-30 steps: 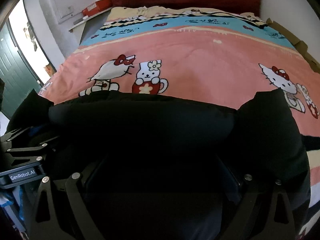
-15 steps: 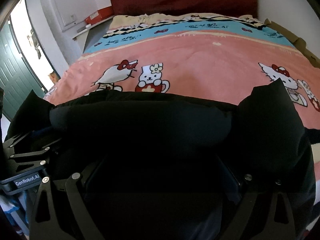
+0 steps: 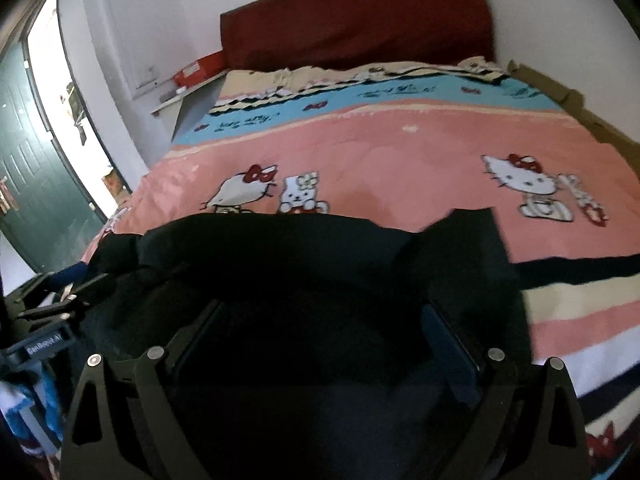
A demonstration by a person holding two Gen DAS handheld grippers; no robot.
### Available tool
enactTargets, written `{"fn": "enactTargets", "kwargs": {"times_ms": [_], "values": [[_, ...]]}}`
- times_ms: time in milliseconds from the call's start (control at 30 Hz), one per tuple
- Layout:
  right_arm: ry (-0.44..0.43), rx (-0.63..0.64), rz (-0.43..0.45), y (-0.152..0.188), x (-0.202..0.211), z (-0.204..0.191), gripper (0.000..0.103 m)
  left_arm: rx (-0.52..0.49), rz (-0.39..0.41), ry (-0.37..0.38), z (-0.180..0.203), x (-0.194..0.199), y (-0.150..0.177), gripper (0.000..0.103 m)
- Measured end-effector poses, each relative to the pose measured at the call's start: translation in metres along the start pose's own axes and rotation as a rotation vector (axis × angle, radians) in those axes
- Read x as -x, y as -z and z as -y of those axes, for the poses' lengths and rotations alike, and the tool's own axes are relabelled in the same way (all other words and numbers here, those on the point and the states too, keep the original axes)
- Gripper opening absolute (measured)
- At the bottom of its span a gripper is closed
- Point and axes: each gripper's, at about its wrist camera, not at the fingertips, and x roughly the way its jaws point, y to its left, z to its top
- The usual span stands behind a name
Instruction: Fold large clothes
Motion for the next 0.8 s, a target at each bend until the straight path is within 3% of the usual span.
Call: {"fn": "enactTargets", "kwargs": {"times_ms": [200,800], "values": [[0.068,-0.039,-0.058,0.021,-0.009,0.03,0.095,0.04,-0.04,-0.024,-0.016,-0.013,0.025,0.076],[0.017,-0.084,-0.036,0.046,-0.032,0.042,0.096,0.085,0.016,-0.007,-0.016,-0.026,0.046,0.076]]}}
